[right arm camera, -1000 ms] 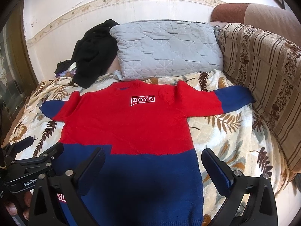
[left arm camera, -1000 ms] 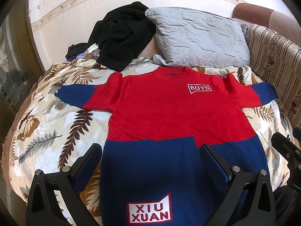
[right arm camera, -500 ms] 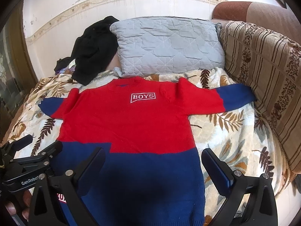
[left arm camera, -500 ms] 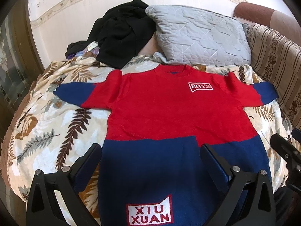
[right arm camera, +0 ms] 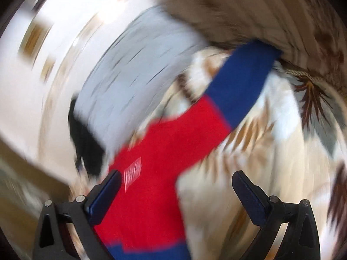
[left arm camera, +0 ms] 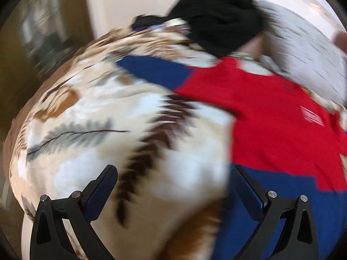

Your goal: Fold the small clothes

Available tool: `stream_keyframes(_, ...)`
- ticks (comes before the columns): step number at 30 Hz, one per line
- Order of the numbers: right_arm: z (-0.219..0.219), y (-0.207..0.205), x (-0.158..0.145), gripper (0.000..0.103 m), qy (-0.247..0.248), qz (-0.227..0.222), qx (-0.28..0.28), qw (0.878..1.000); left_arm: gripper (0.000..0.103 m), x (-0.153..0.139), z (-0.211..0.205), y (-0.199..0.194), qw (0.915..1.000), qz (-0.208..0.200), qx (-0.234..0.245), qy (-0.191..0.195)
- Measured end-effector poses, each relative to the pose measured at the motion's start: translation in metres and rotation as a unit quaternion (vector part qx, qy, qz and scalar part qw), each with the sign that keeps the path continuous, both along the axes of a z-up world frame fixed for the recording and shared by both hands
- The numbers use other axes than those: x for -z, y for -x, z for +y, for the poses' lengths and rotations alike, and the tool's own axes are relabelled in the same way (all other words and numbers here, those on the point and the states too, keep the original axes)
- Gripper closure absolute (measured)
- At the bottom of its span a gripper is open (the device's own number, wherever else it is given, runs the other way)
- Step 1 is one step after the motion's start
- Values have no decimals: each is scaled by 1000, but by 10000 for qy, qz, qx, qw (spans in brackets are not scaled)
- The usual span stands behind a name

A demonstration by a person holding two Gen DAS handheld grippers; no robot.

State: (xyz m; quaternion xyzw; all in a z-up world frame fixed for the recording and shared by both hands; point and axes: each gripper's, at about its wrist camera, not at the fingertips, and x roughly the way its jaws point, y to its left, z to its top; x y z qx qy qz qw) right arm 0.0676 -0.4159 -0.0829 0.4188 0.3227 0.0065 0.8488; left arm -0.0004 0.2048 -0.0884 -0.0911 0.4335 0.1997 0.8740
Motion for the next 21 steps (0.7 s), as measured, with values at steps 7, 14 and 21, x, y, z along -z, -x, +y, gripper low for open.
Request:
stream_keyframes(7, -65, -68, 43, 17, -170, 569, 989, 9933, 0, 40, 55, -4, 9981, 182, -595, -26)
stream_keyframes(14, -71, -112, 32, 93, 783, 1137, 1110, 9842, 0, 44, 55, -2, 9985, 10, -550, -58)
stream_keyframes(21, 116, -112, -117, 93, 2793, -689, -459, 9566, 0, 44, 51, -3, 9984, -9, -564, -88)
